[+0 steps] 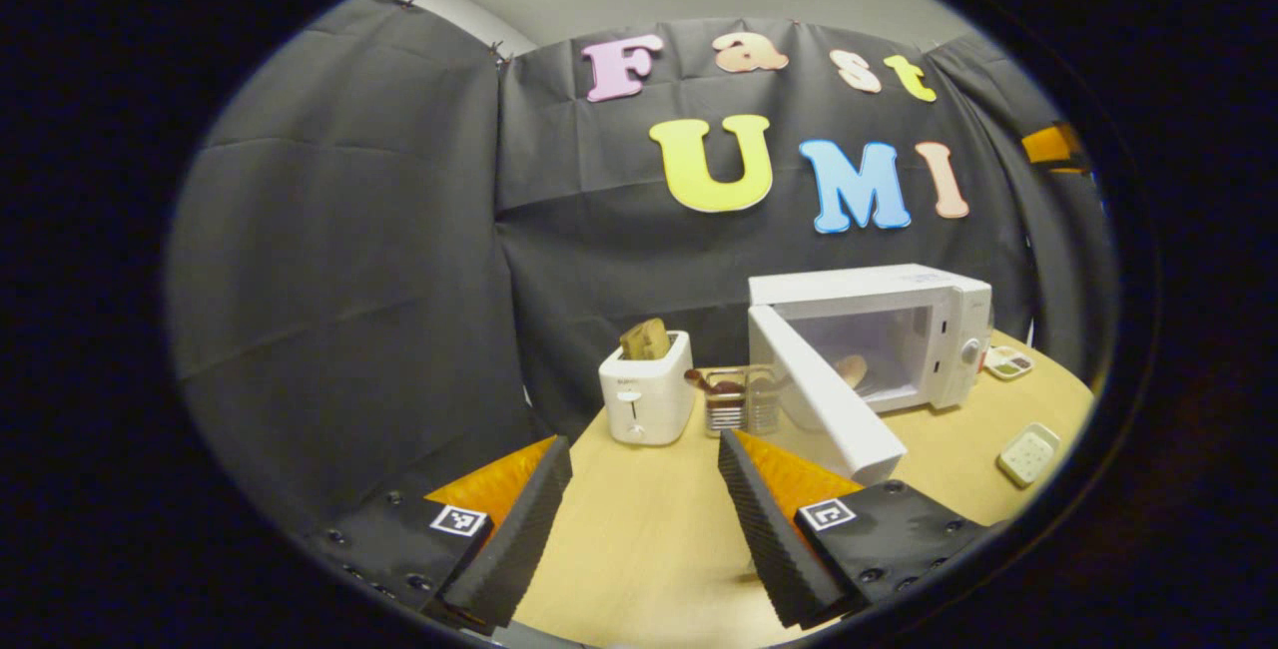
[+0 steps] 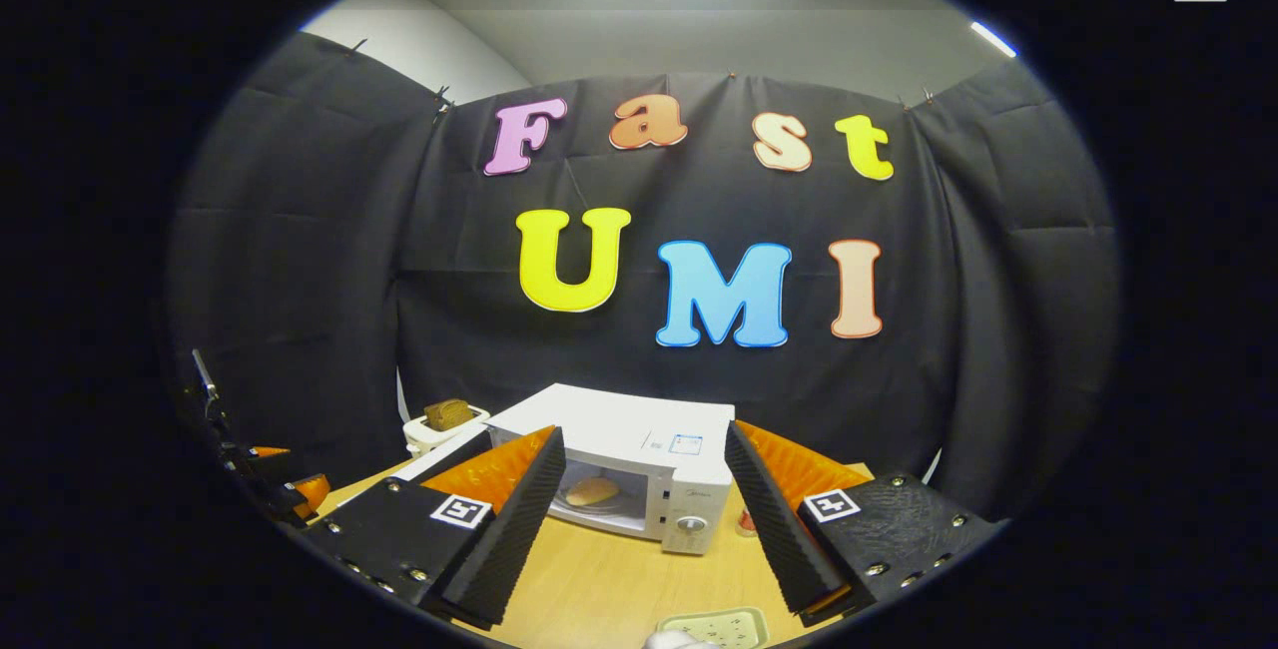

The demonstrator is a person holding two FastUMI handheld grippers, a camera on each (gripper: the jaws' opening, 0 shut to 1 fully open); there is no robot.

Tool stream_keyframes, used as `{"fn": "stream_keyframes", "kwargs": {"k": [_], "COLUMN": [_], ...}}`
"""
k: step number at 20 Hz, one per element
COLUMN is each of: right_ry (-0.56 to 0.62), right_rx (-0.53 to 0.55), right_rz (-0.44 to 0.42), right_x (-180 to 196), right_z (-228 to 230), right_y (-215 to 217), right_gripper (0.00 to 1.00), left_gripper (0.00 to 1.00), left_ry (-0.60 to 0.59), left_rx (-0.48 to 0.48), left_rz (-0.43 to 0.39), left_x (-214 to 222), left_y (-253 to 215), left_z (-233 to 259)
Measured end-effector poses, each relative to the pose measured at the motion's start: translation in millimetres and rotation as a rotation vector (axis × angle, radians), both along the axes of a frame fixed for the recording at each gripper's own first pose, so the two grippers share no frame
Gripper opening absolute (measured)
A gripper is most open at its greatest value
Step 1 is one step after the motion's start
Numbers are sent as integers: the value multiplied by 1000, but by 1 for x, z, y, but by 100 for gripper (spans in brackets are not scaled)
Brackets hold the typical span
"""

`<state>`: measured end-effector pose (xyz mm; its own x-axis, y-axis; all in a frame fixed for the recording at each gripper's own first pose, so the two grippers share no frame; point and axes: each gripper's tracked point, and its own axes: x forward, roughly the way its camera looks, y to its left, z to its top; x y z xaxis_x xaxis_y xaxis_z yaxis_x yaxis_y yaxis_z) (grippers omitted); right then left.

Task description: Open the microwave oven with the left hand, put the food in, and close the microwave oven.

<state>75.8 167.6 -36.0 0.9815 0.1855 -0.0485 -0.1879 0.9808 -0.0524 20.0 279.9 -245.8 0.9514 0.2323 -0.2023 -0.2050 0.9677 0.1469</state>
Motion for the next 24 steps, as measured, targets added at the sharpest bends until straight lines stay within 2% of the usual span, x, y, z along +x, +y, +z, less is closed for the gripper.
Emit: {"fn": "stream_keyframes", "kwargs": {"k": [4,6,7,11,13,20,24], "right_ry": [11,28,31,36,37,89,139], "right_rx": [-38,-80,-83,-25,-13,-34,-35], "right_rz": [28,10,6,8,-8,-57,-75], "right_x": [-10,-8,-9,-9,-11,-17,-15], "right_z": [-2,-9,-9,-3,0,-20,-39], "right_y": [10,6,10,20,17,-22,-56], "right_gripper": [98,98,98,98,98,98,98], "left_gripper": [99,98,100,100,94,94,94], "left_ry": [46,58,67,79,84,124,127], "left_rx": [-20,-28,-31,-13,-4,10,-11], "left_rz": [-10,-24,-31,-74,-102,-271,-348], "left_x": [-1,1,3,4,4,11,38], "left_y": [-1,-3,-6,-22,-35,-134,-205], "left_z": [-33,-41,-44,-47,-49,-65,-73]}}
